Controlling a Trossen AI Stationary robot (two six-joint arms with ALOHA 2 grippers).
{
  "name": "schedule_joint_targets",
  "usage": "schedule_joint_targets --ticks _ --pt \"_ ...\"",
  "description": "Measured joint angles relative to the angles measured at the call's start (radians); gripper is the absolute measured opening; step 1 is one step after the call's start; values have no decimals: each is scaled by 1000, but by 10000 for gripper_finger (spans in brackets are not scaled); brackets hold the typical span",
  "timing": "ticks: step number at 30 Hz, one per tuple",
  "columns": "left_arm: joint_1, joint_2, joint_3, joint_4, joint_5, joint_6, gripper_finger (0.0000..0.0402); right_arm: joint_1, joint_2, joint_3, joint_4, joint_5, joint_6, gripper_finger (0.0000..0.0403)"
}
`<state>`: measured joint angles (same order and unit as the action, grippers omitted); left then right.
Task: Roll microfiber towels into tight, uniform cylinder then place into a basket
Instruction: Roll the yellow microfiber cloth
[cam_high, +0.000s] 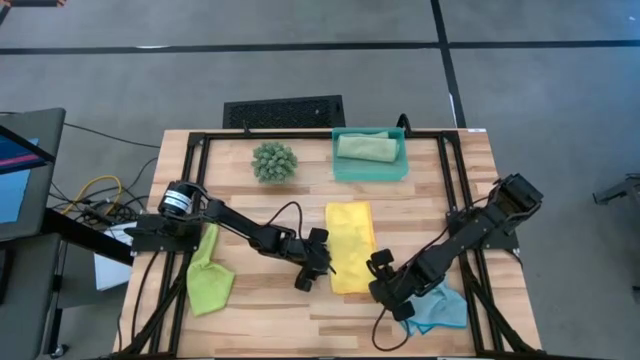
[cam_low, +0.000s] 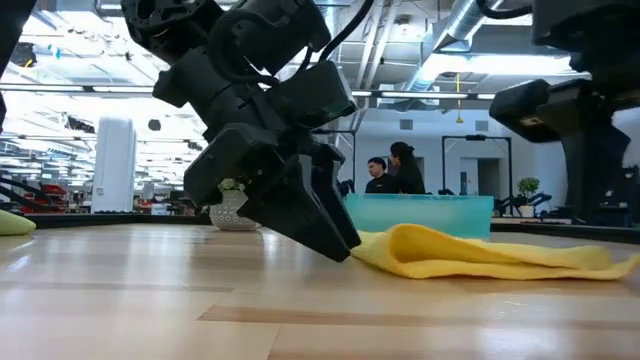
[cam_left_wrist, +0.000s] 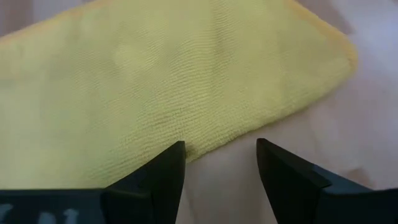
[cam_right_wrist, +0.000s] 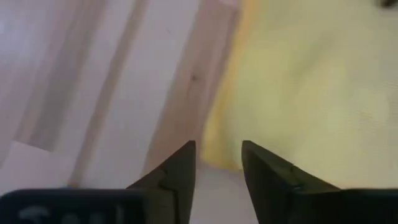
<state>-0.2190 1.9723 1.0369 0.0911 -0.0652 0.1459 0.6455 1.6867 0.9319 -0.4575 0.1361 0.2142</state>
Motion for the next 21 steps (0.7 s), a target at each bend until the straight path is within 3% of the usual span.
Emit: schedule_joint_targets --ticks 7,14,21 --pt "2 -122 -5 -126 -149 19 190 -7 21 -9 28 3 -63 140" --pt "24 -85 -2 26 -36 33 190 -7 -1 -13 51 50 -81 108" --pt "60 31 1 67 -68 -2 190 -38 23 -47 126 55 -82 91"
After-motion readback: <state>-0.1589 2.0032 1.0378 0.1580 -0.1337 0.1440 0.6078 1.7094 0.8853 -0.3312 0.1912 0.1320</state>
